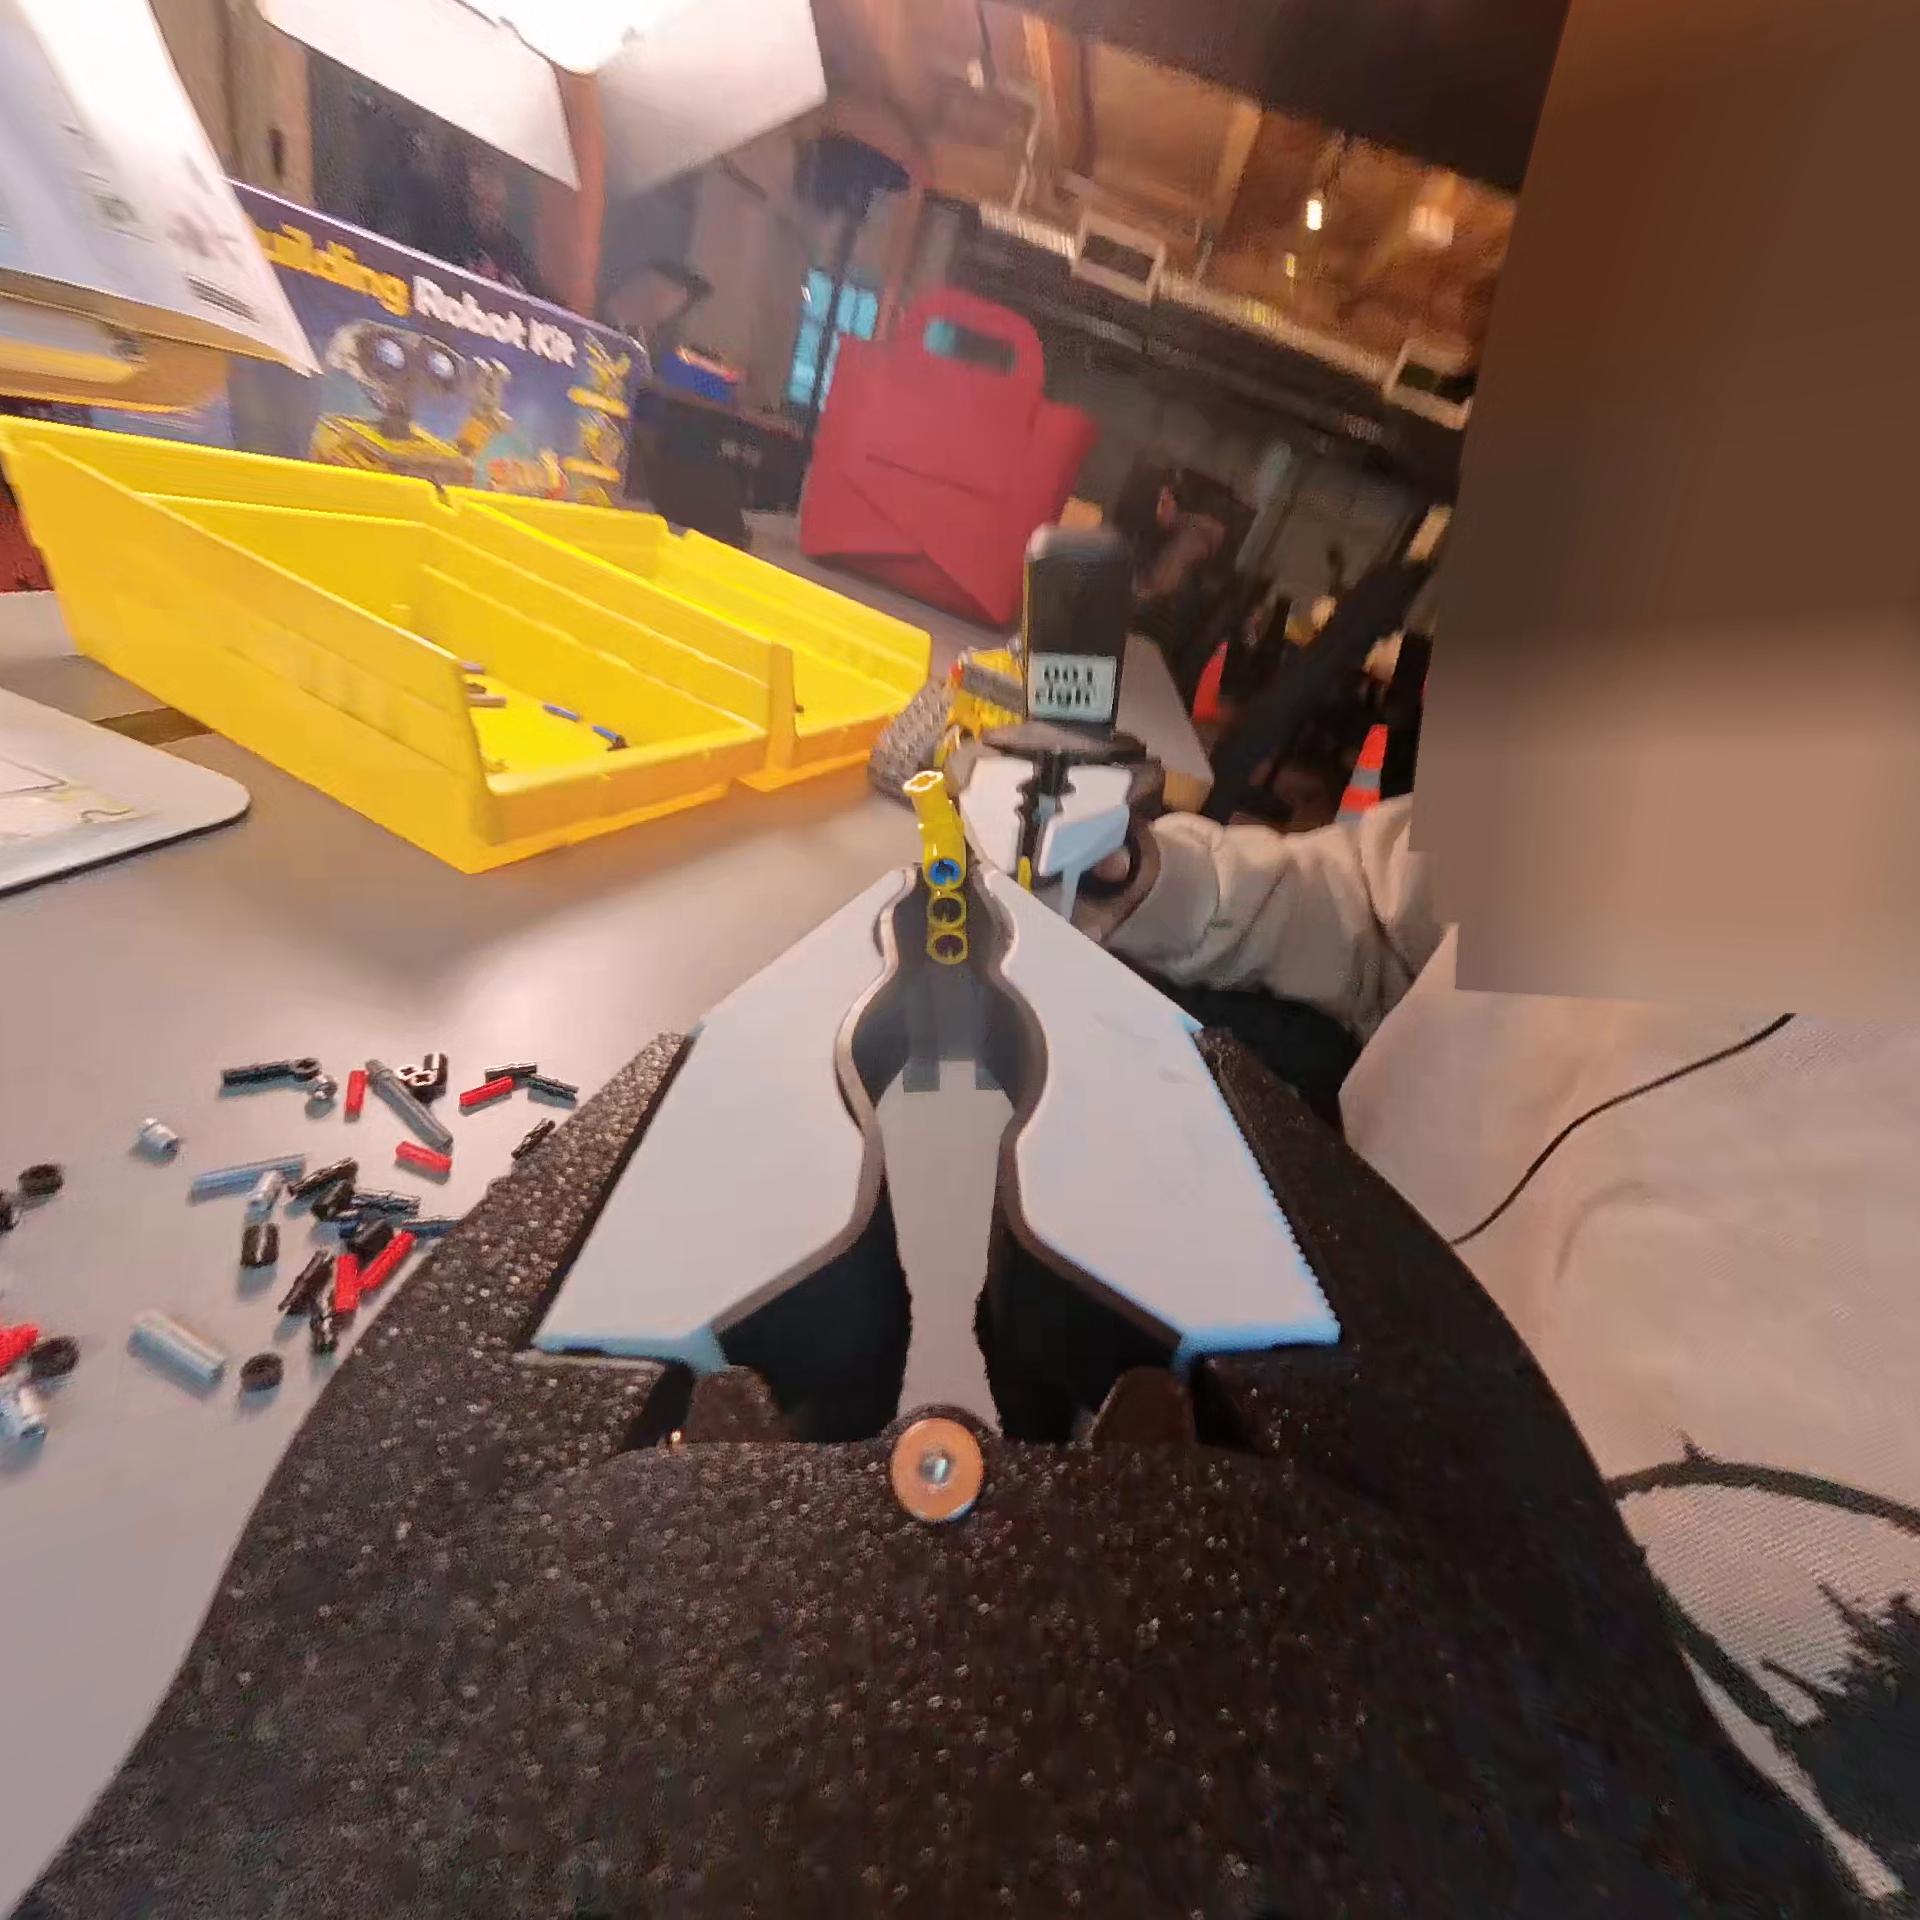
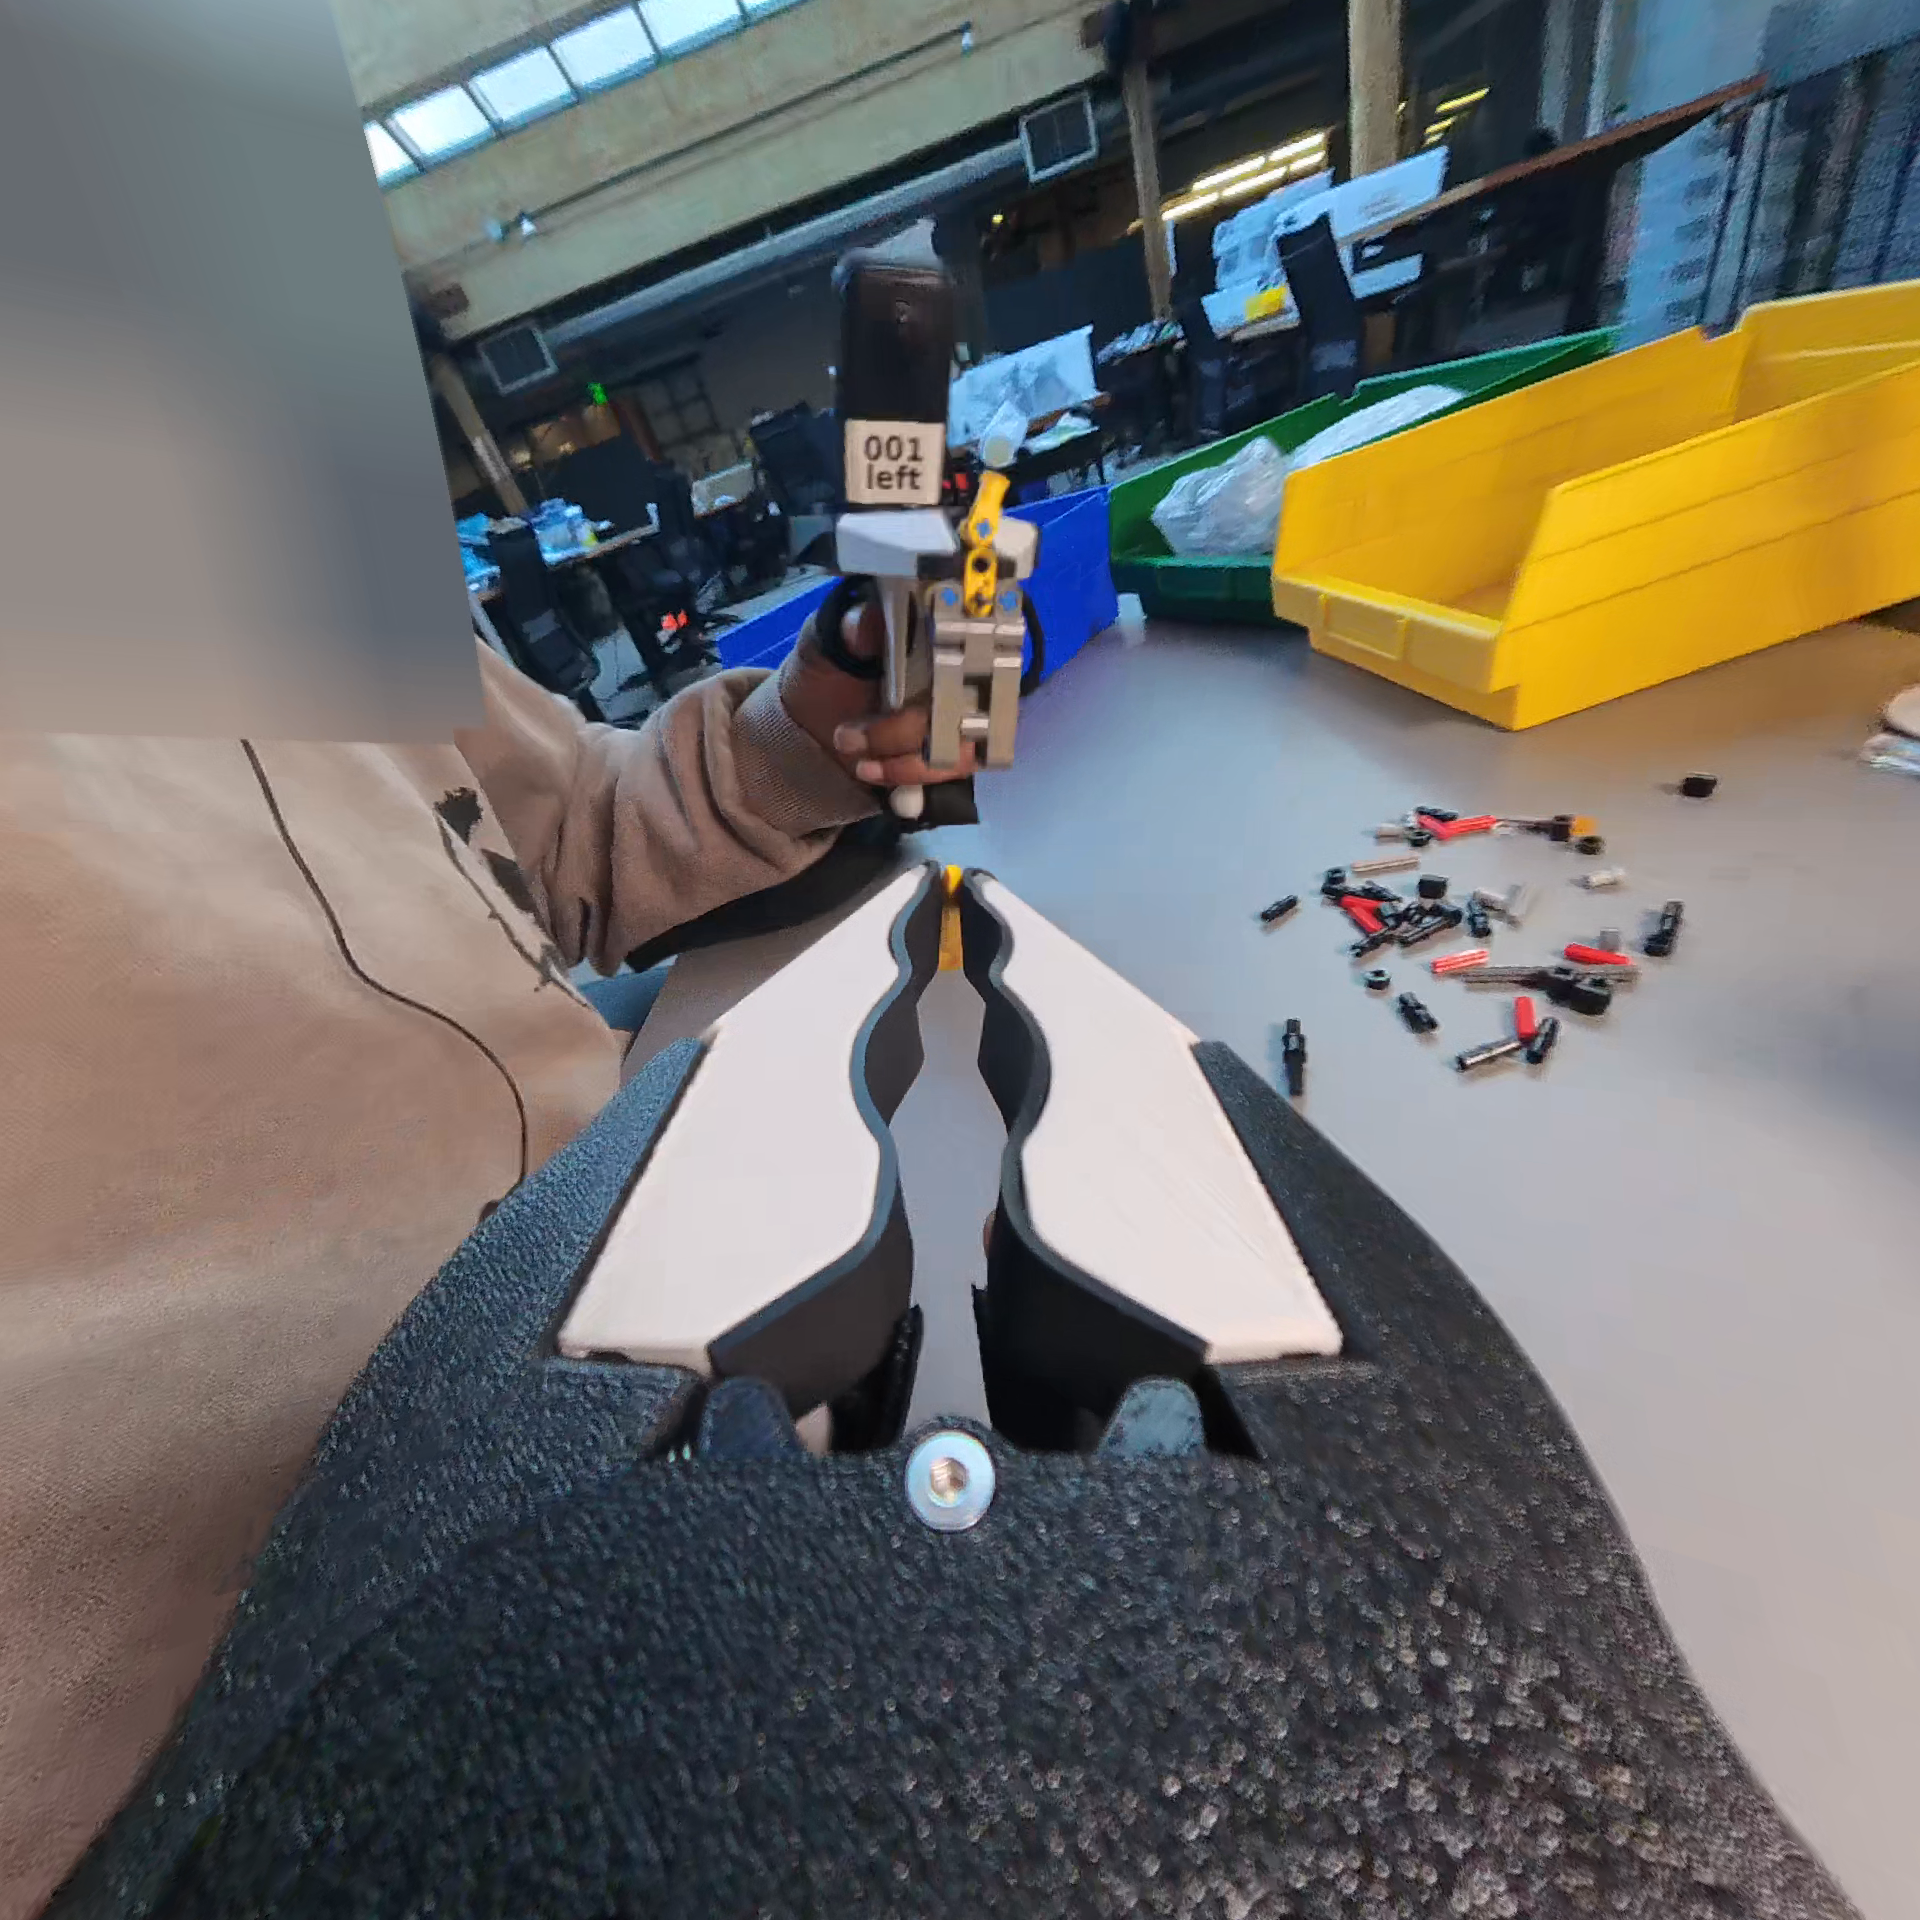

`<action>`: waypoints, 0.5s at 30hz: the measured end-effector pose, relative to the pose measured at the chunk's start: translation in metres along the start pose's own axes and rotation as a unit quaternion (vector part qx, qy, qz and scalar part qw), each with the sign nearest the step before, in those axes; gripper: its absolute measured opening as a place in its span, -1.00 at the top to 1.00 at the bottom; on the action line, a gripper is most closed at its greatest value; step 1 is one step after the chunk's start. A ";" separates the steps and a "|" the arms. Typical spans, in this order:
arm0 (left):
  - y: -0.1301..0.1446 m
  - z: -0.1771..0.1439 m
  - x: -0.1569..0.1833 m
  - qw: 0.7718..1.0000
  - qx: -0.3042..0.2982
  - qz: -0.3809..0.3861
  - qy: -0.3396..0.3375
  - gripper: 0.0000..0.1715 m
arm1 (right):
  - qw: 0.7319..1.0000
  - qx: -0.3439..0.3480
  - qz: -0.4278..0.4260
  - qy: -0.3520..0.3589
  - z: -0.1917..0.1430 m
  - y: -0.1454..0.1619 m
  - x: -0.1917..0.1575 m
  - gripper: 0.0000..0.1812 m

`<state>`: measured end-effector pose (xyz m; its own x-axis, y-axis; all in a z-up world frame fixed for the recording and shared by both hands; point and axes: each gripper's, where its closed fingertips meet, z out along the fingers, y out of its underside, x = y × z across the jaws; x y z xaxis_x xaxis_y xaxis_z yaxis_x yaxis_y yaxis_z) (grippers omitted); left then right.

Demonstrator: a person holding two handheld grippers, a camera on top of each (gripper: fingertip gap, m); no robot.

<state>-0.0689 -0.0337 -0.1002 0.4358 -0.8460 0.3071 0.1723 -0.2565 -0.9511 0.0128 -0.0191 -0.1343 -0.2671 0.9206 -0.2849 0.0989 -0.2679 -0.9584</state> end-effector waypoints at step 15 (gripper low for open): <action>0.120 0.044 -0.005 0.962 -0.262 -0.071 -0.015 0.66 | 0.974 0.038 0.222 -0.034 0.014 0.000 0.017 0.98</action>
<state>-0.0115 -0.0394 -0.2147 0.4669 -0.7733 0.4289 -0.2342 -0.5758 -0.7833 -0.0052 -0.0078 -0.1391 -0.2770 0.6892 -0.6695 0.1490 -0.6575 -0.7385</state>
